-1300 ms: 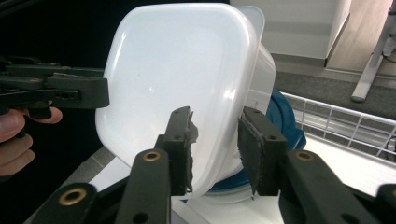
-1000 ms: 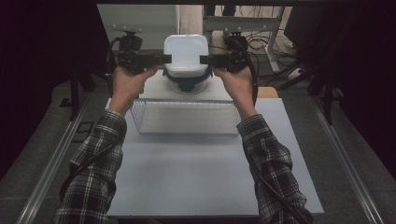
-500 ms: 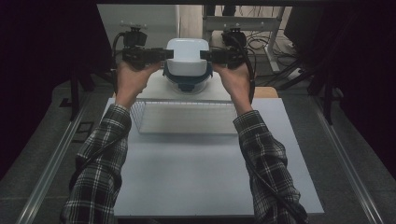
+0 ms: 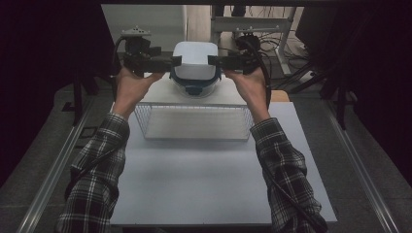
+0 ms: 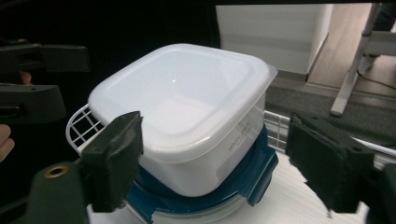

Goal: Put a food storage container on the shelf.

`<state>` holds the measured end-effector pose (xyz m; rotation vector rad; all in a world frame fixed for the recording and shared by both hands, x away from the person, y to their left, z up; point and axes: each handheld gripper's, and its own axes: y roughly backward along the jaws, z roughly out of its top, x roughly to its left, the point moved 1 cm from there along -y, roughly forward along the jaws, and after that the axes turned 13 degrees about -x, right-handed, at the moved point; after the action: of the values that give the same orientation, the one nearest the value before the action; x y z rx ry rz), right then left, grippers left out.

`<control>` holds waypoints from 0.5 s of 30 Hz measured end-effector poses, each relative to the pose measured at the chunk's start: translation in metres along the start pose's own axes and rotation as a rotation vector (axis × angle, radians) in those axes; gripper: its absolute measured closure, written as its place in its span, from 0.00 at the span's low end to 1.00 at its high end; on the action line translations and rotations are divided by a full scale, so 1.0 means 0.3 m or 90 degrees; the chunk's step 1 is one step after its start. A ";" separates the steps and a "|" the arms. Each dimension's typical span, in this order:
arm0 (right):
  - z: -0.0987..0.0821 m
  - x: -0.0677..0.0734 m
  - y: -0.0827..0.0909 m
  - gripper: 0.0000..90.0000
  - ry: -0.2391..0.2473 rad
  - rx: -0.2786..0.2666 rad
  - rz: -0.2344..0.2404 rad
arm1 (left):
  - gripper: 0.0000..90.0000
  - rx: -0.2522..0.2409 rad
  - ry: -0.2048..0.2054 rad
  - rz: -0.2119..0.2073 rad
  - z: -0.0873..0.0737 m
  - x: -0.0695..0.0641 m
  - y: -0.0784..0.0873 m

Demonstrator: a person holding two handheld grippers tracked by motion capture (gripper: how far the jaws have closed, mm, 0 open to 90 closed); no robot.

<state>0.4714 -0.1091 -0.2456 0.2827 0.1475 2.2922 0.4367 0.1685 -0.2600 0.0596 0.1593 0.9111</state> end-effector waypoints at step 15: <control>-0.125 0.044 0.026 0.03 0.062 0.008 0.042 | 0.03 -0.001 -0.055 -0.044 -0.118 -0.048 0.052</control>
<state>0.4478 -0.1052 -0.2783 0.1839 0.2051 2.3717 0.4102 0.1660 -0.2913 0.0911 0.0790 0.8380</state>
